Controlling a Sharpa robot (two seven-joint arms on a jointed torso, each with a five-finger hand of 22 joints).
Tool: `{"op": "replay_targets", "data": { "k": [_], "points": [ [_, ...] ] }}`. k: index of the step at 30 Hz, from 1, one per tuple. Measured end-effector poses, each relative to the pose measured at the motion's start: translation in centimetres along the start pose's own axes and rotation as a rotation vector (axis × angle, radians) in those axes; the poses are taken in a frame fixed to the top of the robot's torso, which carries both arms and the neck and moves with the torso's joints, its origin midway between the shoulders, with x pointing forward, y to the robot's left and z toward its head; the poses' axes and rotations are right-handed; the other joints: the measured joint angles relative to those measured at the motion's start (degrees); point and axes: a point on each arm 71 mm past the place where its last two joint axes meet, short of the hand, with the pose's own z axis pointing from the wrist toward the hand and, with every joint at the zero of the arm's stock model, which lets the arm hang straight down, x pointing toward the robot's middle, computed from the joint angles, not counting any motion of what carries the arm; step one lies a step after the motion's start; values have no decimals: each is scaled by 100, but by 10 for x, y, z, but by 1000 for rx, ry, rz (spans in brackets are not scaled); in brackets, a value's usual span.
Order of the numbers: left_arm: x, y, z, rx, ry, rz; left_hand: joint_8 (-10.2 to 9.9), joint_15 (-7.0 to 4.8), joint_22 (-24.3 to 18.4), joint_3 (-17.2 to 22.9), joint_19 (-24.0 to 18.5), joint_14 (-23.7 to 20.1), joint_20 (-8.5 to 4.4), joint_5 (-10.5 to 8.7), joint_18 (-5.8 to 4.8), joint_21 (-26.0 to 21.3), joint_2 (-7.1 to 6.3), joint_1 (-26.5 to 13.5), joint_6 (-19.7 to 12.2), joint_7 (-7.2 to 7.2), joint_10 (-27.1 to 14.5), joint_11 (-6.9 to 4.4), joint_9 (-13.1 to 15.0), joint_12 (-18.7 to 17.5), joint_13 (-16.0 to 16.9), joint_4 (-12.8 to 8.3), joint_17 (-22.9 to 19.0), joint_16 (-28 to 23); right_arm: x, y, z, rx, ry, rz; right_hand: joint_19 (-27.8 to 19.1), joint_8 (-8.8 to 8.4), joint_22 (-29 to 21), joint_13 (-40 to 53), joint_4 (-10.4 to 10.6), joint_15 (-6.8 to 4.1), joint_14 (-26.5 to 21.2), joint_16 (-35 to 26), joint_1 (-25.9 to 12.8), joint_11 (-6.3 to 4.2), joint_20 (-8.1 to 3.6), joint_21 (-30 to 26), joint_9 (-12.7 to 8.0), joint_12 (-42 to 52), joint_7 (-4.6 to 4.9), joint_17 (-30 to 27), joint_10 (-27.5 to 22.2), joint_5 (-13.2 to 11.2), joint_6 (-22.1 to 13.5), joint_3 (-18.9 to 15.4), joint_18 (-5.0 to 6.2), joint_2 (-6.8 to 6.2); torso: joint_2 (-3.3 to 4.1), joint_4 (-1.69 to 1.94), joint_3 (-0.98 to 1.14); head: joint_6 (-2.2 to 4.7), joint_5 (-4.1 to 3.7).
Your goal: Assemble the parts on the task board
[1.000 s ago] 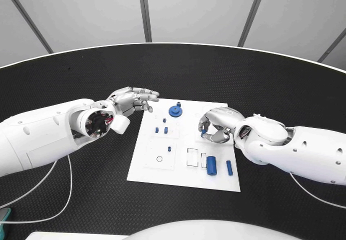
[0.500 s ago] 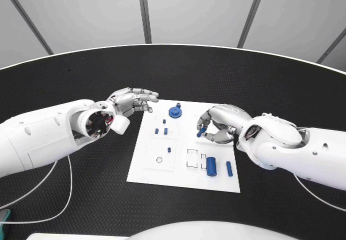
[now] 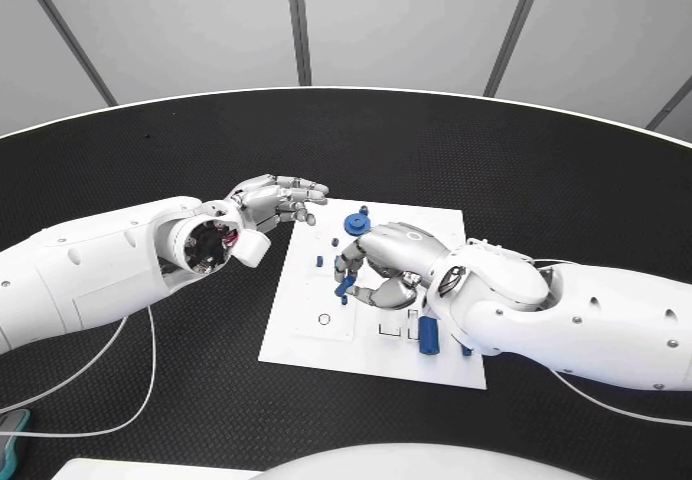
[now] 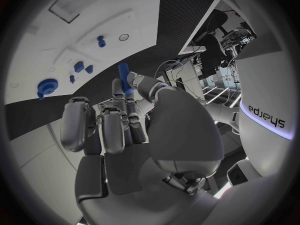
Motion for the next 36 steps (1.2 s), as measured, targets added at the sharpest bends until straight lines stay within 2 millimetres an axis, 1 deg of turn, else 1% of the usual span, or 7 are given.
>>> {"op": "replay_targets", "data": {
  "k": [3, 7, 8, 16, 20, 24, 36],
  "points": [
    [2, 0, 1, 0, 4, 0, 0, 0, 0, 0, 0, 0, 0, 0, 0, 0, 0, 0, 0, 0, 0, 0, 0, 0, 0, 0, 0, 0, 10, 8, 10, -31, 19, 12, 0, 0, 0, 5, -5, 0, 0, 0, 0, 0, 0, 0, 2, 0, 0, 0, 0, 1, 0, 5, 0, 0, 1, -1, -2, -9, 48],
    [3, 0, 2, 0, 9, 0, 0, -6, -1, 0, 0, -7, 0, 0, 0, 0, 0, 0, 0, 0, 0, 0, 0, 0, 0, 0, -2, 0, 21, 13, 21, -49, 43, 20, 0, 0, 0, 5, -22, 0, 0, 0, 0, 0, 0, 0, 37, -1, 1, 0, 0, 1, -1, 10, 0, -1, 2, -9, -2, -29, 94],
    [4, 0, 2, 0, 9, 0, 0, -21, -4, 0, 0, -21, 0, 0, 0, 0, 0, 0, 0, 0, 0, 0, 0, 0, 0, 0, -8, 0, 23, 14, 22, -50, 48, 21, 0, 0, 0, 5, -23, 0, 0, 0, 1, 0, 0, 0, 40, -1, 1, 0, 0, 1, -1, 9, 0, -1, 2, -10, -2, -37, 107],
    [4, 0, 2, 0, 9, 0, 0, -21, -5, 0, 0, -21, 0, 0, 0, 0, 0, 0, 0, 0, 0, 0, 0, 0, -1, 0, -9, 0, 38, 7, 29, -37, 91, 22, 0, 0, -1, 5, -24, 0, 0, 0, 8, 0, 0, 0, 45, -24, 0, -1, 0, 28, -21, 9, 0, -9, 3, -15, 3, -85, 170],
    [4, 0, 3, -1, 10, 0, 0, -21, -5, 0, 0, -21, 0, 0, 0, 0, 0, 0, 0, 0, 0, 0, 0, 0, -1, 0, -9, 0, 42, 6, 31, -34, 106, 22, 0, 0, -1, 5, -24, 0, 0, 0, 8, 0, 0, 0, 45, -39, 0, -1, 1, 28, -22, 8, 0, -10, 2, -16, 10, -103, 186],
    [4, 0, 3, -1, 11, 0, 0, -21, -5, 0, 0, -21, 0, 0, 0, 0, 0, 0, 0, 0, 0, 0, 0, 0, -1, 0, -8, 0, 45, 4, 33, -23, 119, 19, 0, -1, -1, 5, -24, 0, 0, 0, 15, -1, 0, -11, 45, -41, -1, -2, 1, 28, -23, 8, 1, -17, 2, -15, 12, -117, 195],
    [3, 0, 2, -2, 9, 0, 0, -21, -4, 0, 0, -21, 0, 0, 0, 0, 0, 0, 0, 0, 0, 0, 0, 0, 2, 0, -8, 0, 49, -4, 33, 14, 158, 9, 0, -22, -2, 12, -24, 1, 0, 0, 2, -3, 0, -21, 43, -50, 7, -2, 3, 28, -15, 7, 0, -26, -3, -17, 12, -147, 205]
  ]
}}
